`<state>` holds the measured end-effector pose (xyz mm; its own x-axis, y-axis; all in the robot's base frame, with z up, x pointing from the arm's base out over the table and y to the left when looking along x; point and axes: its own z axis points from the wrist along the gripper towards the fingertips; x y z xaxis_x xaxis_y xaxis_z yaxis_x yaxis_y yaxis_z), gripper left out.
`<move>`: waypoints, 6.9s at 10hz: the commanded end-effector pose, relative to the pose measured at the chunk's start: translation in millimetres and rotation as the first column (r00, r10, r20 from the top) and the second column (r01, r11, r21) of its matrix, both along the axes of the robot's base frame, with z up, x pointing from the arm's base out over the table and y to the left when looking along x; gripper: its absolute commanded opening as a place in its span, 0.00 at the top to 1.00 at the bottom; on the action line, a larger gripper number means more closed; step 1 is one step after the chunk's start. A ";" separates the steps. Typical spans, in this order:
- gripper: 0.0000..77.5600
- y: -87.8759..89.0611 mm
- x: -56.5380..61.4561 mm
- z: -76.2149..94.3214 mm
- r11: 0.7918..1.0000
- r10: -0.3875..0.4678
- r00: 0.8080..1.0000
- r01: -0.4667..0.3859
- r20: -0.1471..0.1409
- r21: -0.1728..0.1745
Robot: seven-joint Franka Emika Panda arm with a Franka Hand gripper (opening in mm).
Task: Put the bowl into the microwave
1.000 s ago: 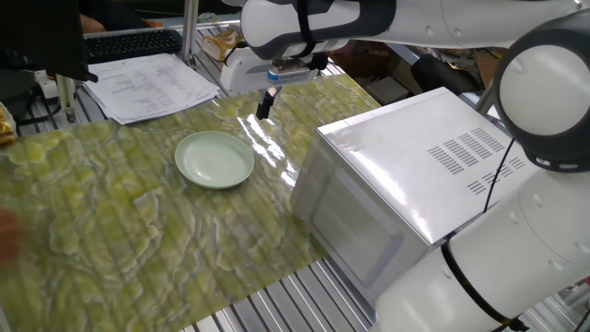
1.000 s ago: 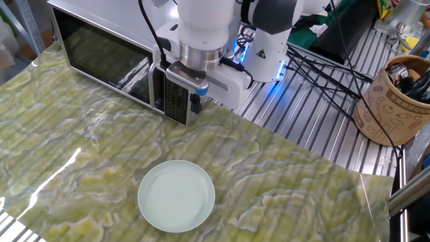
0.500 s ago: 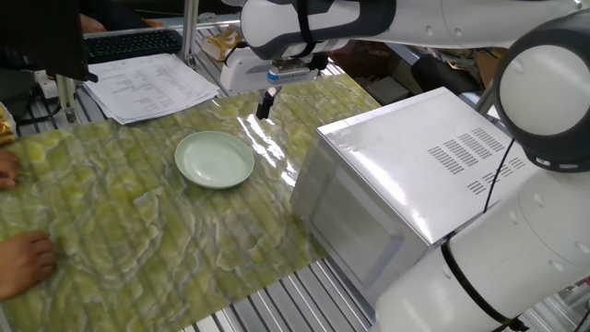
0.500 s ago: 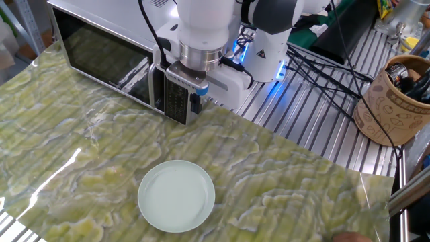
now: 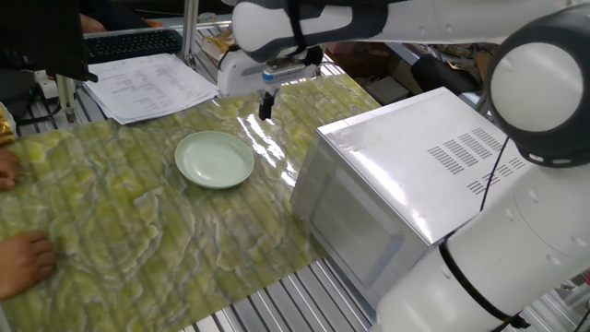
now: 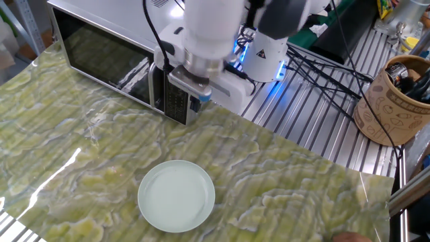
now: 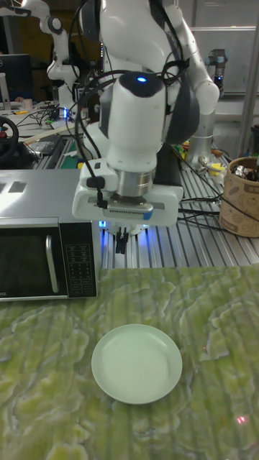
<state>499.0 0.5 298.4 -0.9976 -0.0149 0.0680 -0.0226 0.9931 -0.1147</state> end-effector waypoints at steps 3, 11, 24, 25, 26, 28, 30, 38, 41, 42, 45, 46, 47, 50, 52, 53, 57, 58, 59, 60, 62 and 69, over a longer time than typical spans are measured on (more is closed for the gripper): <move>1.00 0.5 0.2 0.7 0.994 -0.039 0.992 0.027 -0.118 -0.106; 1.00 -9.4 2.2 -3.9 0.999 -0.009 0.990 0.003 -0.144 -0.045; 1.00 -9.4 2.2 -3.9 0.990 -0.109 0.987 0.096 -0.122 -0.102; 1.00 -11.2 5.7 -3.9 0.993 -0.081 0.978 0.063 -0.190 -0.099; 1.00 -18.8 19.0 -2.9 0.995 -0.055 0.969 0.034 -0.240 -0.092; 1.00 -35.2 42.6 -7.9 0.995 -0.051 0.960 0.026 -0.276 -0.094; 1.00 -51.9 50.9 -18.8 0.996 -0.037 0.958 0.013 -0.283 -0.087; 1.00 -75.0 41.5 -47.6 0.984 0.003 0.941 -0.064 -0.337 -0.169; 1.00 -85.2 39.1 -54.8 0.970 -0.012 0.936 -0.075 -0.351 -0.232; 1.00 -85.2 39.1 -54.8 0.970 -0.012 0.936 -0.075 -0.351 -0.232; 1.00 -96.4 38.0 -60.9 0.966 -0.016 0.925 -0.083 -0.379 -0.245; 1.00 -97.9 37.6 -61.8 0.966 -0.014 0.925 -0.085 -0.380 -0.243; 1.00 -101.7 36.2 -64.3 0.966 0.000 0.921 -0.101 -0.391 -0.236; 1.00 -103.4 33.0 -65.3 0.976 -0.001 0.918 -0.085 -0.396 -0.199; 1.00 -110.6 32.6 -67.4 0.988 -0.018 0.903 -0.050 -0.430 -0.145; 1.00 -114.7 32.4 -68.7 0.988 -0.024 0.896 -0.045 -0.443 -0.145; 1.00 -119.6 31.9 -69.7 0.989 -0.025 0.895 -0.043 -0.446 -0.143; 1.00 -119.6 31.9 -69.7 0.990 -0.028 0.896 -0.038 -0.442 -0.139; 1.00 -119.6 31.9 -69.7 0.994 -0.026 0.899 -0.023 -0.437 -0.108; 1.00 -119.6 31.9 -69.7 0.998 -0.032 0.898 0.003 -0.440 -0.068; 1.00 -119.6 31.9 -69.7 0.990 -0.129 0.890 0.091 -0.437 -0.105; 1.00 -122.1 21.9 -70.1 0.979 -0.193 0.869 0.136 -0.456 -0.155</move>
